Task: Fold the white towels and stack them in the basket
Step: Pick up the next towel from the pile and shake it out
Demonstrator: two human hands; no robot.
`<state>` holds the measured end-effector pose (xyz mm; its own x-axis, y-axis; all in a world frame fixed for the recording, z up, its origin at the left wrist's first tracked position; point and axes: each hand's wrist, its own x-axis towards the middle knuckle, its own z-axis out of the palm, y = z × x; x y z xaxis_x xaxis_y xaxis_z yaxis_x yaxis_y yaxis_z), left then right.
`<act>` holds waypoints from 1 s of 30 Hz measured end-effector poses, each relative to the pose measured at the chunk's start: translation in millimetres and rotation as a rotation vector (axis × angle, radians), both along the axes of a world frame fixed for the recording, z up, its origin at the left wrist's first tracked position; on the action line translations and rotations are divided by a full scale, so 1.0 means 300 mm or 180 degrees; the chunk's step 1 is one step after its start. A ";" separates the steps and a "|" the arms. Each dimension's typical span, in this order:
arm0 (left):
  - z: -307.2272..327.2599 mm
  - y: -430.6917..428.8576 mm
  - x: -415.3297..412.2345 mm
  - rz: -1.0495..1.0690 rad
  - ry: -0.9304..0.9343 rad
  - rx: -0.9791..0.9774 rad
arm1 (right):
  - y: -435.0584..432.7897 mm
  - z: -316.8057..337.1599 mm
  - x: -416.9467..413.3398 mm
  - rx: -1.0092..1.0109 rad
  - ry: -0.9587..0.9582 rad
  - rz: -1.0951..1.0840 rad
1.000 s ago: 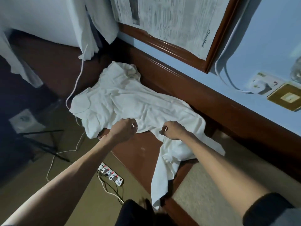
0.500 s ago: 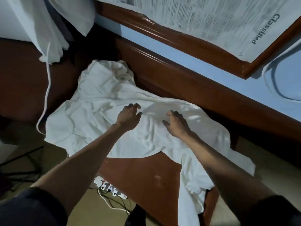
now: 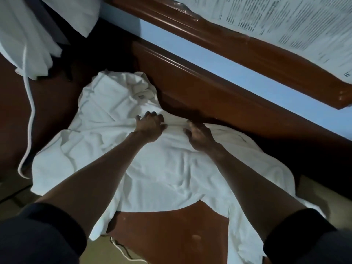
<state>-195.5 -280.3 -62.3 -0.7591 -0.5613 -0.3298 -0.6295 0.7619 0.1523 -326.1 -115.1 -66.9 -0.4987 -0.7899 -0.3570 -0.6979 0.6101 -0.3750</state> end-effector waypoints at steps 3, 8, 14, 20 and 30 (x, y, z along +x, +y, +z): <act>0.064 0.020 -0.008 0.0060 0.0683 0.0285 | 0.003 0.010 -0.006 -0.0213 0.0051 -0.0032; 0.244 0.096 0.002 0.0086 0.1638 0.1329 | 0.074 0.139 -0.028 -0.0816 -0.0437 -0.0294; 0.515 0.253 -0.019 0.0129 0.1819 0.1299 | 0.285 0.489 -0.041 -0.1460 -0.0681 -0.0566; 0.946 0.557 -0.090 -0.0461 0.2151 0.1671 | 0.650 0.899 -0.058 -0.2111 -0.1130 -0.1279; 1.489 1.242 -0.074 -0.1348 0.2681 0.1031 | 1.385 1.406 0.035 -0.2928 0.0091 -0.1338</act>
<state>-217.8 92.2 384.4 -0.9326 -0.1684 0.3191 0.0935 0.7414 0.6645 -315.6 300.5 354.7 -0.7987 -0.5106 0.3185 -0.5090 0.2910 -0.8100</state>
